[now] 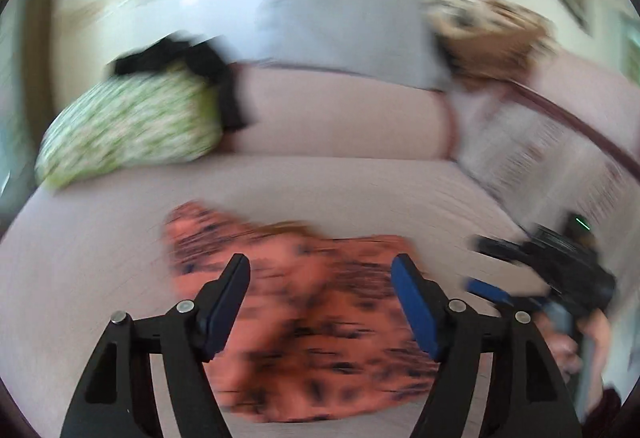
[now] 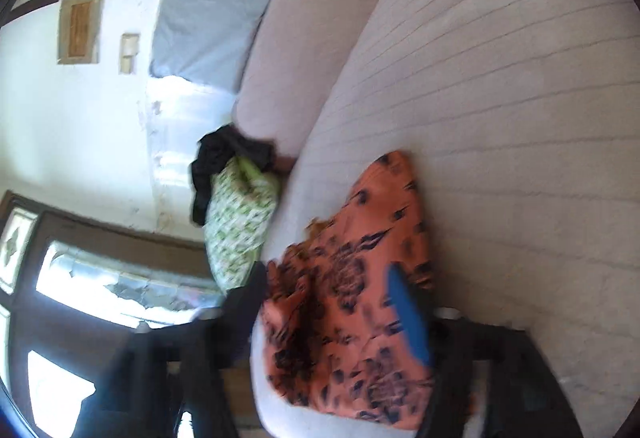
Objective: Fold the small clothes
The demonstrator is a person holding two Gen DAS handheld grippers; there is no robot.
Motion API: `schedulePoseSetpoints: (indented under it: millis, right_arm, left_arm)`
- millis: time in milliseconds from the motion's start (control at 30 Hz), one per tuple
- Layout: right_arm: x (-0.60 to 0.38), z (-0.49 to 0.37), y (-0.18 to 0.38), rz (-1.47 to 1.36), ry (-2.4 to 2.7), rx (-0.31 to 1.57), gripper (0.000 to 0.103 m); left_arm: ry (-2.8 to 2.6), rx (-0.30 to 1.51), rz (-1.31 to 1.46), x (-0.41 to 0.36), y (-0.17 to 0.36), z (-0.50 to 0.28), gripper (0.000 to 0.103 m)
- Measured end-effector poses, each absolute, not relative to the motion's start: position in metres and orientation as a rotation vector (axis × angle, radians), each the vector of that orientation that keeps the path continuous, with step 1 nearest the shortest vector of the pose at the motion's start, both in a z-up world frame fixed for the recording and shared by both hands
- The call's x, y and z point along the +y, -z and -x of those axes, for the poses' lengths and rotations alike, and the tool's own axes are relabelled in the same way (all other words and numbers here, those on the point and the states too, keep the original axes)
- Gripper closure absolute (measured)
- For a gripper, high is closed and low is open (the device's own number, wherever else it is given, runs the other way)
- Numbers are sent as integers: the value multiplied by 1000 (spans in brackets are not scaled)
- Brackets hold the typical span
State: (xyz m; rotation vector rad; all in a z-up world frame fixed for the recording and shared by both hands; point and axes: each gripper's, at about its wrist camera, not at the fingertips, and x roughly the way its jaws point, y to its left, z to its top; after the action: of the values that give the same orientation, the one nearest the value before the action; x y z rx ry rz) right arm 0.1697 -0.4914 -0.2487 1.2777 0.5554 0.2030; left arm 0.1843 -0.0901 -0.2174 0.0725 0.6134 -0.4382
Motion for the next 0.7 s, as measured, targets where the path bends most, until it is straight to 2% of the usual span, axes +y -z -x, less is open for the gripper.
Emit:
schedulePoseSetpoints:
  millis: [200,433,567,600,633,700]
  right_arm:
    - [-432,-210,244,-1199,-342,668,35]
    - [-365,-279,246,-1156,-445,746,35]
    - [-345,-321,254,-1125,-413,765,36]
    - [-341,-331,257,-1125,-416,777,43]
    - [-338,-337,260,-1124,-425,791,60]
    - [-330,-345,263,-1099,-436,823,73]
  left_arm:
    - [260,721,209,11,268,-243,29]
    - [259,807,407,43,313,-274,29]
    - [276,860,390,35,323,-286,29]
    - [278,858,371,33,323,-286,29]
    - [278,855,356,31,322,-286,29]
    - [288,846,359,32,320,-289,29]
